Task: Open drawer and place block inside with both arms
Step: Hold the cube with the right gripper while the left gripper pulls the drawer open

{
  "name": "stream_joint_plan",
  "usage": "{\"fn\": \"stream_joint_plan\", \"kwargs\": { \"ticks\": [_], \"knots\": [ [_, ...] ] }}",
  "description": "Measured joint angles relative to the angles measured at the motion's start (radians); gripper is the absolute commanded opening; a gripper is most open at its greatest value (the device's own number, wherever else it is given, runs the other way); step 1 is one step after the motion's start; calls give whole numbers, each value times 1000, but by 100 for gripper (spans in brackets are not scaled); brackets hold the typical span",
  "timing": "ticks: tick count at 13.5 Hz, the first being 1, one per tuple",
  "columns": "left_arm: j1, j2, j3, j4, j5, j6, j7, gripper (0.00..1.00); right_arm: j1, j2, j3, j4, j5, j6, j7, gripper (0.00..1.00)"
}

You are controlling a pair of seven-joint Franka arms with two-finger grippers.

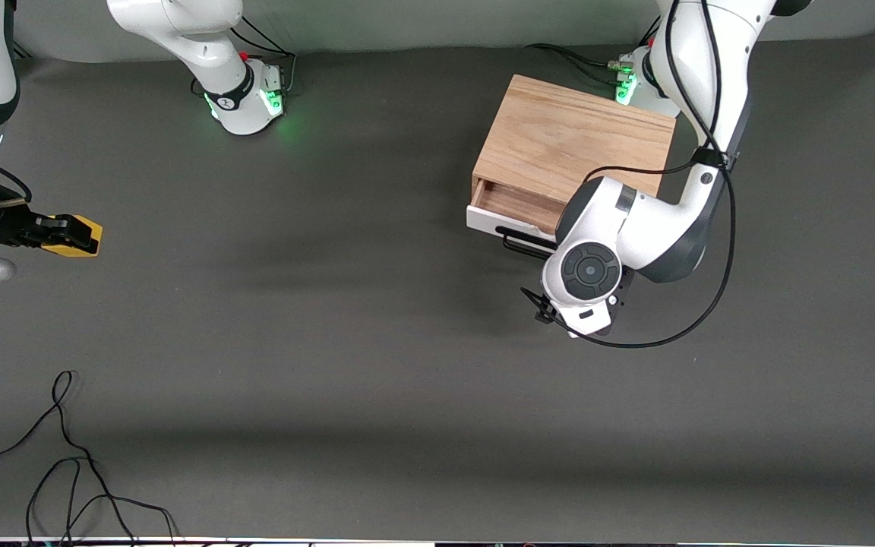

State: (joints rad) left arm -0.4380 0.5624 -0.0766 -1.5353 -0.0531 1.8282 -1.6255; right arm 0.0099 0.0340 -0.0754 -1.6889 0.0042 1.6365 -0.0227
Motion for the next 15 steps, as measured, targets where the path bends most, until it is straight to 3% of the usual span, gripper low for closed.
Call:
{"fn": "stream_joint_plan", "kwargs": {
  "ticks": [15],
  "knots": [
    [1,35,-11,23,-9,-92,0,100,0,0,0,-11,0,11,0,36]
  ]
}}
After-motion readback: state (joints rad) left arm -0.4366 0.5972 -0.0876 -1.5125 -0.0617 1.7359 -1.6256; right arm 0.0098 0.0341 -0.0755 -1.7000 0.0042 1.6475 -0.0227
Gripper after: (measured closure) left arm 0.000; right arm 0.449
